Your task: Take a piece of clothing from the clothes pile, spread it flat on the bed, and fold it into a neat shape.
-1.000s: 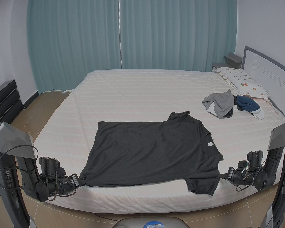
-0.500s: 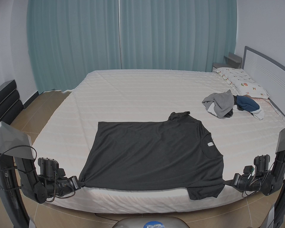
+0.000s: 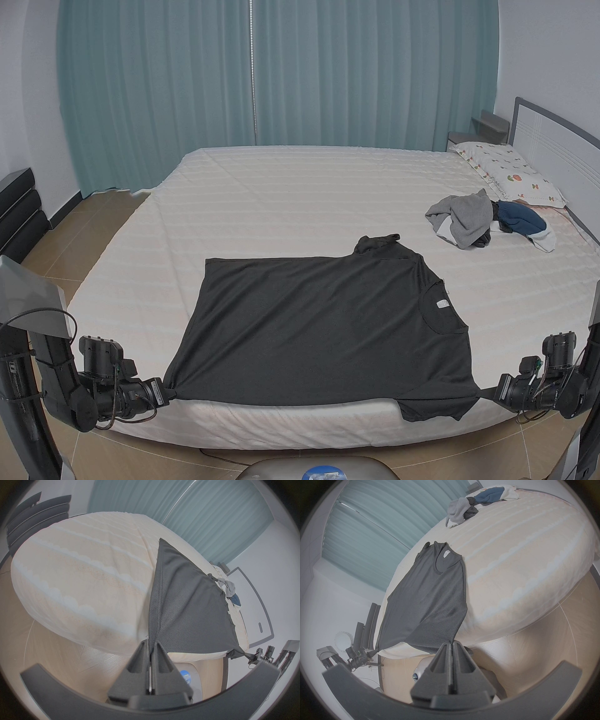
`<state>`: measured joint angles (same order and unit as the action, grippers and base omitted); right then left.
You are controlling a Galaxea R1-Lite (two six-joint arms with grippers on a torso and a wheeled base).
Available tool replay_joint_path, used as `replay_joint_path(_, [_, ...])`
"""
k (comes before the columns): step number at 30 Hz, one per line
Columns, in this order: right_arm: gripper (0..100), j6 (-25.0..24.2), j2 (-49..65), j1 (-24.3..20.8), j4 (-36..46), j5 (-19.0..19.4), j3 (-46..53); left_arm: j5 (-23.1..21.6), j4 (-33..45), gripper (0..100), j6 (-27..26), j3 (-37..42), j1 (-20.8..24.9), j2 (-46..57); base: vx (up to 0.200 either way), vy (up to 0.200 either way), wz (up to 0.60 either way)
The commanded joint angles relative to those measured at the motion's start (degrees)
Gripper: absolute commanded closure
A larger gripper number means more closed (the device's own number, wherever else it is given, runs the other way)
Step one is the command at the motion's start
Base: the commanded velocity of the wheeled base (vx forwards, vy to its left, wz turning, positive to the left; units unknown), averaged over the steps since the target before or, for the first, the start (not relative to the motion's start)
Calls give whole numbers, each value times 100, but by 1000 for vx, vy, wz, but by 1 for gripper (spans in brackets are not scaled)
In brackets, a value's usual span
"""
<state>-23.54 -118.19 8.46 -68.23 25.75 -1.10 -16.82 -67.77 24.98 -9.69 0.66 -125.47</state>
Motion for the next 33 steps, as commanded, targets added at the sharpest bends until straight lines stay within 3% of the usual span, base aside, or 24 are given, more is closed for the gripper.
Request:
replay_joint_path(1, [100, 34, 252, 86, 170, -8, 110, 4, -26, 100, -19, 99, 40, 31, 0, 0, 0])
replay_joint_path(19, [100, 833, 1043, 622, 1822, -35, 110, 30, -167, 100, -573, 600, 391, 40, 0, 0, 0])
replay_joint_path(33, [100, 1167, 1738, 657, 2824, -219, 110, 689, -96, 100, -1127, 952, 752, 84, 0, 0, 0])
